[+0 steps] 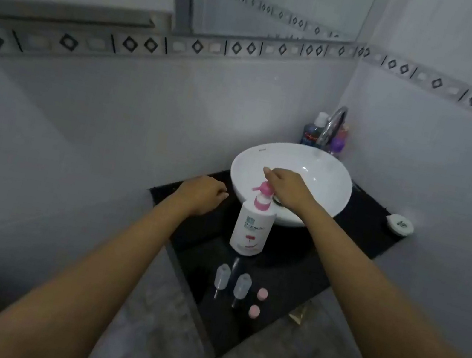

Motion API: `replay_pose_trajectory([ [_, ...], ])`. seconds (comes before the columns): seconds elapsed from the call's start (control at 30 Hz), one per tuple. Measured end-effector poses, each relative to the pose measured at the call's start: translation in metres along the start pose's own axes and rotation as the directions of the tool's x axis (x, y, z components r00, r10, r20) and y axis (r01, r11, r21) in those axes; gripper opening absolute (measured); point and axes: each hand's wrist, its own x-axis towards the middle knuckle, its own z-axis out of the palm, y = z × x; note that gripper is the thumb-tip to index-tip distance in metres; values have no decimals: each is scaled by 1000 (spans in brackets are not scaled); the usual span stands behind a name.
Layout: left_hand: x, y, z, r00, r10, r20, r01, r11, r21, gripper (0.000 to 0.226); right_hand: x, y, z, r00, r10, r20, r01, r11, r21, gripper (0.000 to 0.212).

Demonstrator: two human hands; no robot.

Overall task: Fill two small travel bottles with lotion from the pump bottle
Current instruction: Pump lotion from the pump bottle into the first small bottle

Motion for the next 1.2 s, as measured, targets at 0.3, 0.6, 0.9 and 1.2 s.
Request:
replay_pose_trajectory([
  [0.3,-50,-29,107,933,-77,352,202,921,-334,62,7,15,25,997,35,-72,-25,991,129,42],
  [0.6,-54,-15,159,964,-61,257,178,869,-462,53,14,23,29,996,9,-85,4,989,148,41],
  [0.9,-46,-9,172,980,-82,181,165,843,-511,38,17,27,32,996,-6,-92,23,981,193,39],
  [1.2,-34,-18,135,995,-101,1,89,872,-481,46,29,31,32,996,9,-90,9,980,201,37],
])
